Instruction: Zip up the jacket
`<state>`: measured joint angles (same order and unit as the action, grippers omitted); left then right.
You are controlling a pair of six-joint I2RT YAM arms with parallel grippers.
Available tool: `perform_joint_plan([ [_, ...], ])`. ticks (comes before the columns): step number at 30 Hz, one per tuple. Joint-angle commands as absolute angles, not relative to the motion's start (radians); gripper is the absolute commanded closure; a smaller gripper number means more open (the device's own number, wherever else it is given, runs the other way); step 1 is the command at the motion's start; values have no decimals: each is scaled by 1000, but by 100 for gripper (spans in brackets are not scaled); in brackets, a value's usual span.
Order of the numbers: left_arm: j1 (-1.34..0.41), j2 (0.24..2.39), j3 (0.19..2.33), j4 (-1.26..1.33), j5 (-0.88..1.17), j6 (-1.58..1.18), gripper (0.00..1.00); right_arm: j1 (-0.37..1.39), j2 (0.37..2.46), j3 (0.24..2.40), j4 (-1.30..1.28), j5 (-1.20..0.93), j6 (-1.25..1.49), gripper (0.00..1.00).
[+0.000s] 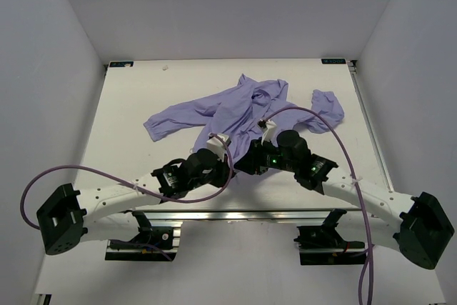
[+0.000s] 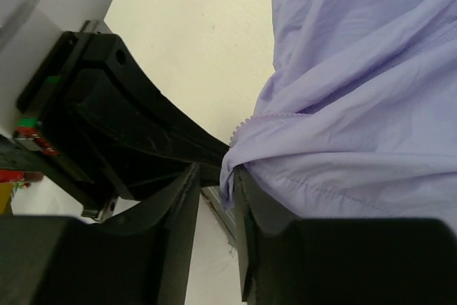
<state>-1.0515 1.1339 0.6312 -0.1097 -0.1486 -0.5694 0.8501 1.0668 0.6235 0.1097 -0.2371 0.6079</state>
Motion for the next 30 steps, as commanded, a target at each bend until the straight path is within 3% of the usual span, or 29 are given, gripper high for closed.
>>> perform_joint_plan([
  [1, -1058, 1082, 657, -124, -141, -572, 100, 844, 1092, 632, 158, -268, 572, 66],
  [7, -1058, 1066, 653, -121, -144, -566, 100, 844, 1132, 652, 130, -252, 571, 62],
  [9, -1058, 1068, 653, -118, -138, -561, 100, 844, 1134, 649, 135, -255, 572, 73],
  [18, -1057, 1071, 660, -146, -156, -580, 100, 844, 1095, 603, 212, -218, 629, 100],
  [19, -1057, 1069, 663, -155, -166, -587, 96, 844, 1092, 597, 216, -216, 635, 100],
  [20, -1057, 1065, 669, -159, -169, -592, 75, 844, 1091, 586, 230, -218, 638, 100],
  [25, -1057, 1026, 673, -173, -176, -623, 39, 844, 1077, 555, 275, -235, 676, 100],
  [30, -1049, 957, 654, -213, -212, -683, 17, 842, 1040, 535, 285, -215, 701, 100],
])
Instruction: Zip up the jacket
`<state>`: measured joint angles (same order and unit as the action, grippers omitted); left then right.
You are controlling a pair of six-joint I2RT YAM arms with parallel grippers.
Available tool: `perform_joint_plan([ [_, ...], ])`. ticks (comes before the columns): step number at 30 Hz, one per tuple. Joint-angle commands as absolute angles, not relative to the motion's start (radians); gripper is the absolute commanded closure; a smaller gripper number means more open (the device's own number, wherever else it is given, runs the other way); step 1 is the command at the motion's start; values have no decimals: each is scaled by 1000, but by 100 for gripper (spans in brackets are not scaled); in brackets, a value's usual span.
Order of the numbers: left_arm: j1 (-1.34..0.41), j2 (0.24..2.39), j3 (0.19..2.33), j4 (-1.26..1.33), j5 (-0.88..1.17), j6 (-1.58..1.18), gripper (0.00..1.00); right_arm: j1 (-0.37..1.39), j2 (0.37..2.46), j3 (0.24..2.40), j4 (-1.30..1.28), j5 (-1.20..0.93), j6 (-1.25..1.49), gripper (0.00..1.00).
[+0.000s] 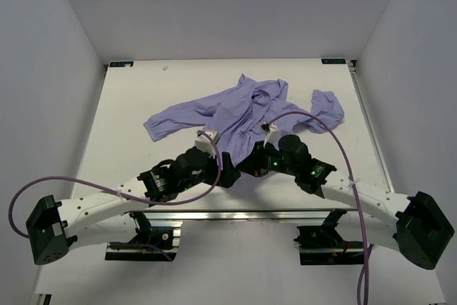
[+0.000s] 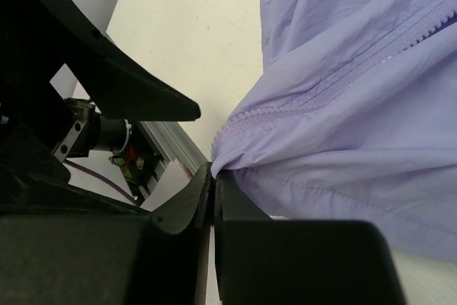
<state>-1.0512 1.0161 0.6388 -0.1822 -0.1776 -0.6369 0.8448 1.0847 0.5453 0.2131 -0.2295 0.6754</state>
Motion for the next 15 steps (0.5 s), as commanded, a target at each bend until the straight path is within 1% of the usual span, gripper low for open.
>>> perform_joint_plan([
  [1, -1043, 944, 646, -216, -212, -708, 5, 842, 1034, 534, 285, -212, 706, 100],
  [2, -1031, 931, 623, -216, -203, -724, 2, 842, 1028, 529, 288, -207, 712, 100],
  [5, -980, 879, 546, -161, -154, -785, 2, 842, 1009, 512, 310, -206, 733, 100],
  [7, -930, 859, 505, -76, -42, -834, 2, 842, 999, 500, 322, -213, 742, 100],
  [8, -860, 859, 455, 14, 18, -848, 2, 842, 993, 496, 334, -218, 750, 100],
  [9, -820, 859, 425, 78, 102, -870, 2, 842, 991, 494, 336, -218, 753, 100],
  [10, -780, 871, 393, 140, 249, -917, 2, 842, 989, 488, 337, -218, 756, 100],
  [11, -714, 882, 364, 206, 317, -943, 2, 842, 988, 485, 344, -221, 758, 100],
  [12, -687, 899, 310, 342, 381, -969, 2, 842, 986, 483, 344, -221, 759, 100],
  [13, -669, 914, 292, 410, 479, -1017, 2, 842, 989, 483, 347, -222, 759, 100],
  [15, -649, 962, 262, 579, 553, -1060, 2, 842, 991, 482, 348, -222, 759, 100],
])
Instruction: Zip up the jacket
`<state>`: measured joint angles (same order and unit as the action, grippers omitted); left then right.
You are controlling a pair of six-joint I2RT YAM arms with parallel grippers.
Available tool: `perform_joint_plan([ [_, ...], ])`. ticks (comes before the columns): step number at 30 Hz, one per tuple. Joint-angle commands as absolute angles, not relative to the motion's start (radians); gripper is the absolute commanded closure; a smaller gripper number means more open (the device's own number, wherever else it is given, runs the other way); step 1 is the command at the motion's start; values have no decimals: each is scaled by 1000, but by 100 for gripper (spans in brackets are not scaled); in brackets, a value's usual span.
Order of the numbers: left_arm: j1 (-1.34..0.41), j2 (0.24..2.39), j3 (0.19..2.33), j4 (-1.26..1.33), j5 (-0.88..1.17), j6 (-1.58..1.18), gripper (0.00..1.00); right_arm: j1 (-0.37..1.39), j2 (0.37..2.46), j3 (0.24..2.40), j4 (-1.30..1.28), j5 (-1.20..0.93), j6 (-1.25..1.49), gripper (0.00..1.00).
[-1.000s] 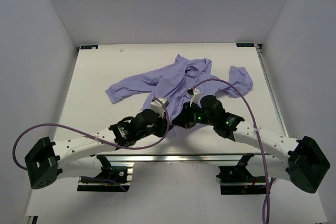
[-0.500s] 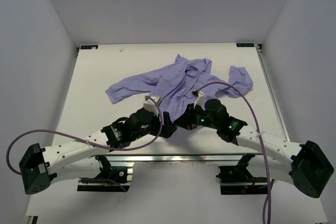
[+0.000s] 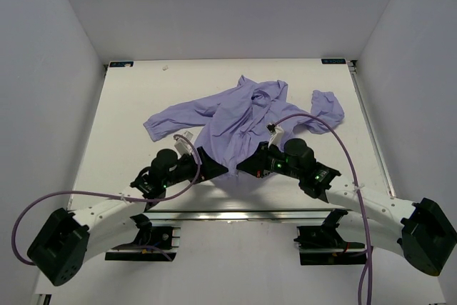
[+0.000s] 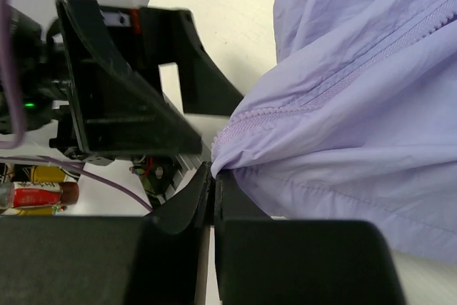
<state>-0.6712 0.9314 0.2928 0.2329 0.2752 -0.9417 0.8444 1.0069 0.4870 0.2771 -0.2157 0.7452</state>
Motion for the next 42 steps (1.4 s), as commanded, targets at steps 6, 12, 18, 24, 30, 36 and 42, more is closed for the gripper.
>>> perform_joint_plan([
  [6, -649, 986, 258, 675, 612, -1080, 2, 842, 999, 480, 359, -216, 758, 100],
  [12, -649, 1020, 265, 690, 621, -1085, 8, 842, 999, 476, 374, -216, 765, 100],
  [18, -649, 1068, 275, 678, 627, -1072, 11, 842, 974, 471, 387, -210, 776, 100],
  [24, -649, 1063, 345, 493, 612, -977, 9, 842, 945, 466, 383, -206, 776, 100],
  [30, -649, 1118, 365, 578, 623, -989, 8, 842, 950, 463, 388, -222, 784, 100],
  [36, -649, 1209, 423, 672, 706, -988, 24, 842, 948, 457, 388, -210, 788, 100],
  [42, -649, 1207, 428, 701, 719, -986, 48, 842, 951, 456, 371, -173, 784, 100],
])
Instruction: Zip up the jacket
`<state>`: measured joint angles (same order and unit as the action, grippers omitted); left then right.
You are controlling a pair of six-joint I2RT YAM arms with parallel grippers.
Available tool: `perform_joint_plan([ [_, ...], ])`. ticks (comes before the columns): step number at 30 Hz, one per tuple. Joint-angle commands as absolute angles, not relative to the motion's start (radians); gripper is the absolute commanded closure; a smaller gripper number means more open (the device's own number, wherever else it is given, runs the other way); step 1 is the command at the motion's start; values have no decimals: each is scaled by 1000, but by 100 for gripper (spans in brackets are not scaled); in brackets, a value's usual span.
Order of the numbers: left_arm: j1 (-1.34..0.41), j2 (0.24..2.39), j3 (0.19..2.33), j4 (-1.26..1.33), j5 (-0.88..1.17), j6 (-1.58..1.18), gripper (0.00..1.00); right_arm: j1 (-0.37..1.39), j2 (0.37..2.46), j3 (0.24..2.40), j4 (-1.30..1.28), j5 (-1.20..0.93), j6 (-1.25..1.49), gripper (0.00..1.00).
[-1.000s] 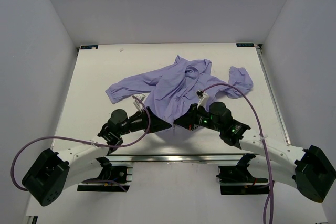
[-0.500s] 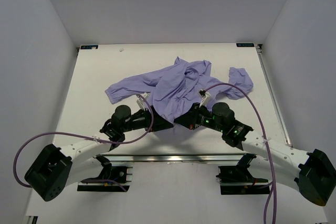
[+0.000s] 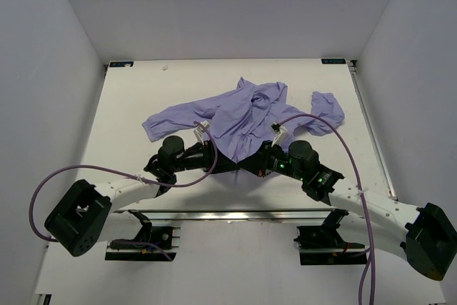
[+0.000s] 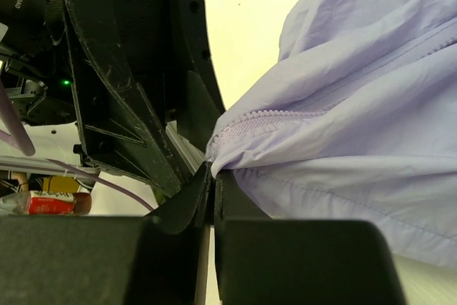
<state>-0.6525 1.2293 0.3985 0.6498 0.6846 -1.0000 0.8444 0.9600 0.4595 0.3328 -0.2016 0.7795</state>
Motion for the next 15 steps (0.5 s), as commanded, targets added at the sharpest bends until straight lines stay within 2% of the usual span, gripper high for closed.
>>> perform_joint_plan([
  [1, -649, 1198, 426, 696, 715, -985, 49, 842, 951, 456, 367, -169, 782, 100],
  [10, -649, 1184, 437, 654, 719, -956, 52, 842, 951, 463, 348, -127, 782, 100],
  [11, -649, 1186, 436, 652, 721, -953, 58, 842, 948, 460, 348, -126, 782, 100],
  [13, -649, 1186, 433, 650, 719, -950, 61, 842, 943, 459, 353, -126, 788, 100],
  [15, -649, 1186, 431, 652, 721, -948, 73, 842, 940, 459, 360, -129, 798, 100],
])
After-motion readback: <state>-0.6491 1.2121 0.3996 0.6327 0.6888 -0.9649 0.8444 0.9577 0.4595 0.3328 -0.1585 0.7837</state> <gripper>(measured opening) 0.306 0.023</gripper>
